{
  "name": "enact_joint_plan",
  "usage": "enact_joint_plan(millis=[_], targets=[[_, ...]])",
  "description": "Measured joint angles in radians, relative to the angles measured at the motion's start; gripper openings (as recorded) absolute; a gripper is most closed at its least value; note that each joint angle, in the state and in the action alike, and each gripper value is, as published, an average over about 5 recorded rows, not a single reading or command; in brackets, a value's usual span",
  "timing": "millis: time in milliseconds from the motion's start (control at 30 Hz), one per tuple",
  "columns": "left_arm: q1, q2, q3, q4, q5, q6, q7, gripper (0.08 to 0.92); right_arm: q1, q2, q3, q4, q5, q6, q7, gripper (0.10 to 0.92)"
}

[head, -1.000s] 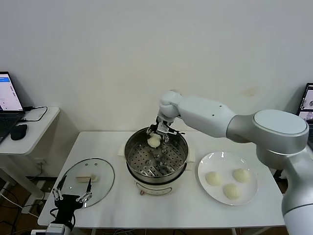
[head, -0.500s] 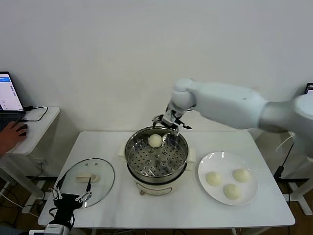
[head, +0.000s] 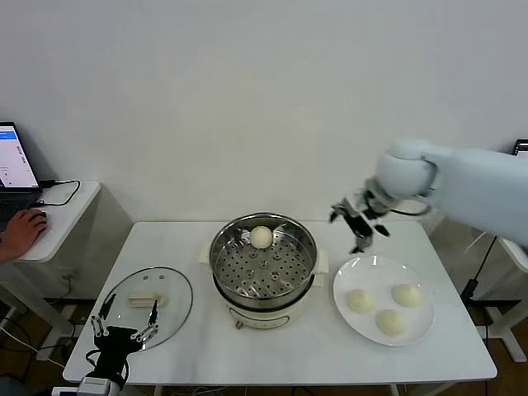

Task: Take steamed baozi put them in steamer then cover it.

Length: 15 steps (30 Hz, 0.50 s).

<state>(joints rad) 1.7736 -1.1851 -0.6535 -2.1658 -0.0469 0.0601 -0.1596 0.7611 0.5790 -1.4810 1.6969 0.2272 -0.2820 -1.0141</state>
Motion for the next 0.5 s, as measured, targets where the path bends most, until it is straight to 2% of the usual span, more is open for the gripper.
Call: enact_joint_plan(millis=[233, 500], targets=[[-0.005, 0.002, -0.007, 0.006, -0.001, 0.002, -0.001, 0.823, -0.119, -0.092, 0.043, 0.016, -0.061, -0.006, -0.013, 0.823], [0.001, -0.003, -0.013, 0.010, 0.000, 0.002, 0.000, 0.823, -0.340, -0.118, 0.192, -0.033, -0.140, 0.001, -0.006, 0.823]])
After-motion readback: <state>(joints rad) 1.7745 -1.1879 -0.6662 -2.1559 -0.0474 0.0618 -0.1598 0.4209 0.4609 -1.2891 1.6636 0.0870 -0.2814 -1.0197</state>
